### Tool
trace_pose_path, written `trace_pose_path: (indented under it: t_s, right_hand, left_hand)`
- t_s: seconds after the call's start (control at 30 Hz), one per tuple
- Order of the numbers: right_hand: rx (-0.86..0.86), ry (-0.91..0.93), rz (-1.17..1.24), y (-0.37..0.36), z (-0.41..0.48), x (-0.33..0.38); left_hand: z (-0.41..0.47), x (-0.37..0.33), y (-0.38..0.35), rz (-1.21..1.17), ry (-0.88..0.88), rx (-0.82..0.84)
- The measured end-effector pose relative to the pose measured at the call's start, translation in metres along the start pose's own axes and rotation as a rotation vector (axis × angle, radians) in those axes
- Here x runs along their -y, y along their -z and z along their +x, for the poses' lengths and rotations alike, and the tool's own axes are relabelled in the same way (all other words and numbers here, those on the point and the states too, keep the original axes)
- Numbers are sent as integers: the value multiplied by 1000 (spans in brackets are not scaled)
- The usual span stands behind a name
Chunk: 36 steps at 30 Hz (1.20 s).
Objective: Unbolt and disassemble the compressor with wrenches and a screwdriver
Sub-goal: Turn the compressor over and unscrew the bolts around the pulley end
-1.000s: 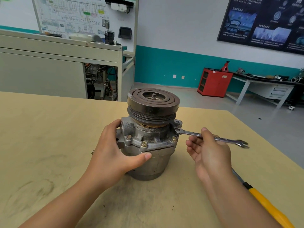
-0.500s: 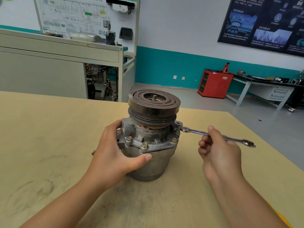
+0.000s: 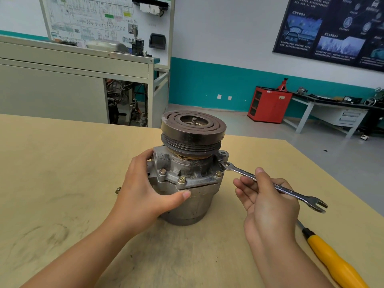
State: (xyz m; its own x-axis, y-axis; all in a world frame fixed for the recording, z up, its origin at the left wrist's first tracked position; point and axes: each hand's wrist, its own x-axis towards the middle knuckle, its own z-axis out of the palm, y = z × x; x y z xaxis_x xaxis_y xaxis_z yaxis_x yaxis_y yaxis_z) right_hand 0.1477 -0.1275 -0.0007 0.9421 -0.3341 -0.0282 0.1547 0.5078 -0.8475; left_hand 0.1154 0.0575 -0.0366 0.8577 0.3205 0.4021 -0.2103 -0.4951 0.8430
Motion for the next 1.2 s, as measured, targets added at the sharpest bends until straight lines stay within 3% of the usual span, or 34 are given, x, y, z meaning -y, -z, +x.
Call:
trace_pose_path:
  t_s: [0.37, 0.6, 0.87, 1.2]
  right_hand:
    - [-11, -7, -132, -4, -14, 1]
    - [49, -29, -171, -5, -5, 4]
    - [184, -116, -402, -7, 53, 15]
    - [496, 236, -858, -45, 69, 35]
  left_hand:
    - [1, 1, -1, 3, -2, -6]
    - [0, 0, -1, 4, -1, -9]
    - [-1, -2, -1, 10, 11, -9]
    - [-1, -1, 0, 2, 10, -1]
